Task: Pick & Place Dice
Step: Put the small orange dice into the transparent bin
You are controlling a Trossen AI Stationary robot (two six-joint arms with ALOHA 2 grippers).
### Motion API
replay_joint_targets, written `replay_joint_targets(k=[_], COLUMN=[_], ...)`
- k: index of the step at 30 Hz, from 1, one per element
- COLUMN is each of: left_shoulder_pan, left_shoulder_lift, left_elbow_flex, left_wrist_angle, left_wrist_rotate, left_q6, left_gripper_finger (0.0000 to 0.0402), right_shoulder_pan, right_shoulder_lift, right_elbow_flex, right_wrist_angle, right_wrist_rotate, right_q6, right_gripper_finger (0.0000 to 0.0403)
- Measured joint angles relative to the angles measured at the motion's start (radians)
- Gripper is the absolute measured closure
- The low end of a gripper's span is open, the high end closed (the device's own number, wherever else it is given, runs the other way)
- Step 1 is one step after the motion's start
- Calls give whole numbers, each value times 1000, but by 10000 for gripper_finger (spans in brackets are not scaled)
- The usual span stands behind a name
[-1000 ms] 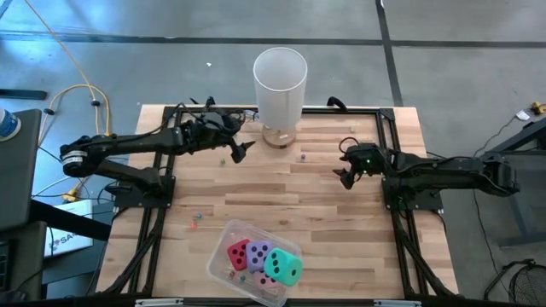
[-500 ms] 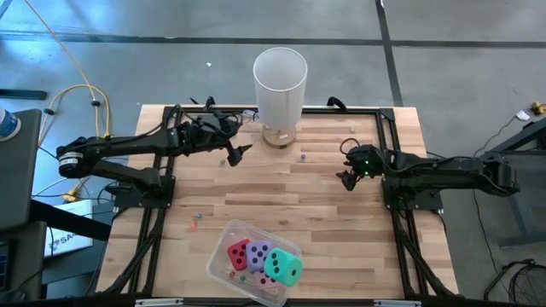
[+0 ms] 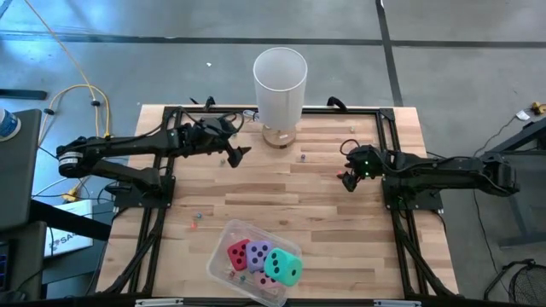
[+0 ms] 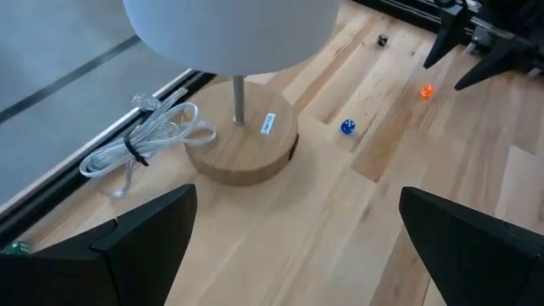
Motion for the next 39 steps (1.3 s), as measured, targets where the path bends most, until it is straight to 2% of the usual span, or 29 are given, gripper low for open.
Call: replay_joint_targets(k=[7, 15, 22, 28, 33, 39], left_shoulder_pan=[-1, -1, -1, -1, -16, -33], left_shoulder_lift=[0, 0, 0, 0, 2, 14], left_elbow_flex=[0, 0, 0, 0, 0, 0], left_wrist_angle=[-1, -1, 0, -1, -5, 3], left_wrist_rotate=[1, 4, 5, 5, 5, 4], left_q6=[-2, -5, -6, -6, -11, 12], left_gripper_finger=[2, 2, 2, 2, 2, 2], right_shoulder_pan=[0, 47, 91, 96, 96, 95], right_shoulder_lift=[26, 133, 235, 309, 331, 331], right_elbow_flex=[0, 0, 0, 4, 5, 3], right_wrist_angle=[-14, 25, 135, 181, 182, 165], right_wrist_rotate=[-2, 5, 134, 153, 159, 161], right_q6=[51, 73, 94, 94, 95, 99], right_gripper_finger=[118, 118, 118, 121, 148, 203])
